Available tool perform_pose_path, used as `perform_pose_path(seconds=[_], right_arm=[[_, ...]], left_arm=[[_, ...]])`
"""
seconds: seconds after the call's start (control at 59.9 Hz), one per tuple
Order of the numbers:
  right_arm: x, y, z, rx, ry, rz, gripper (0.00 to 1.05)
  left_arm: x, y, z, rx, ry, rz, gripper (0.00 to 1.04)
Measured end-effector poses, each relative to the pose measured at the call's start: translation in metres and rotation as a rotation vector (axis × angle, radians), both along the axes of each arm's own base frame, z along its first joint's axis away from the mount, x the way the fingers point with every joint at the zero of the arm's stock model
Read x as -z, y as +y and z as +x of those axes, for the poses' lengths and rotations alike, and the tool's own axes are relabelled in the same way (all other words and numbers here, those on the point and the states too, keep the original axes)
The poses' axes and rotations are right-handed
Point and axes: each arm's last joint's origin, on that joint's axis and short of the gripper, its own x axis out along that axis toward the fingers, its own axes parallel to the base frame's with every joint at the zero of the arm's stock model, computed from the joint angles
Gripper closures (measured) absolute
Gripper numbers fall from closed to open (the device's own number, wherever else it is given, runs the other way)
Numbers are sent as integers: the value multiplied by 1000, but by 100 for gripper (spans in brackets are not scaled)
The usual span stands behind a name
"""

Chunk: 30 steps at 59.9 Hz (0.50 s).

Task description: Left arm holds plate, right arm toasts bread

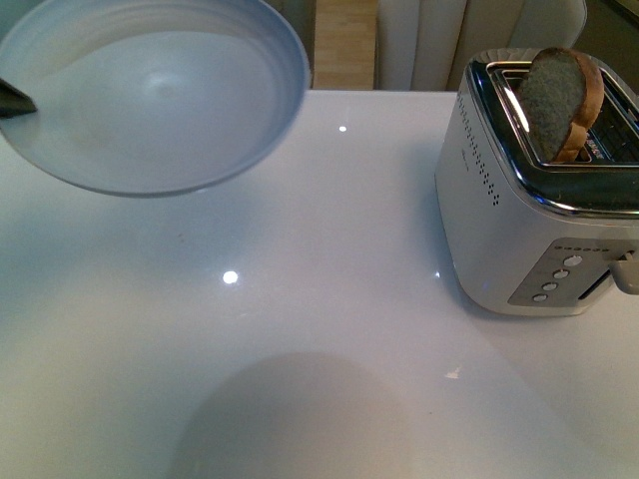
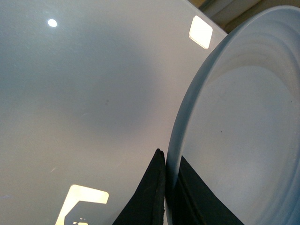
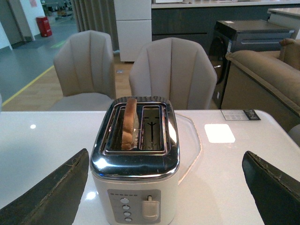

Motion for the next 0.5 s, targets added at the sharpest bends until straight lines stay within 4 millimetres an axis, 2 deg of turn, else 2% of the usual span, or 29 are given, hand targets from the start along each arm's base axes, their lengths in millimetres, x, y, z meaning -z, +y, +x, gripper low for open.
perform_pose_path(seconds=[0.067,0.117,0.184,0.334,0.501], right_arm=[[0,0,0,0,0,0,9],[0,0,0,0,0,0,9],[0,0,0,0,0,0,9],[0,0,0,0,0,0,9],[0,0,0,0,0,0,9]], left_arm=[[11,30,4,-21,-5,15,102],[18,42,5,-29,2,19,102],[40,66,9,-43,17,22,102],[80,102,9,-85,68,17,102],[119,130,4,-81,131,11,102]])
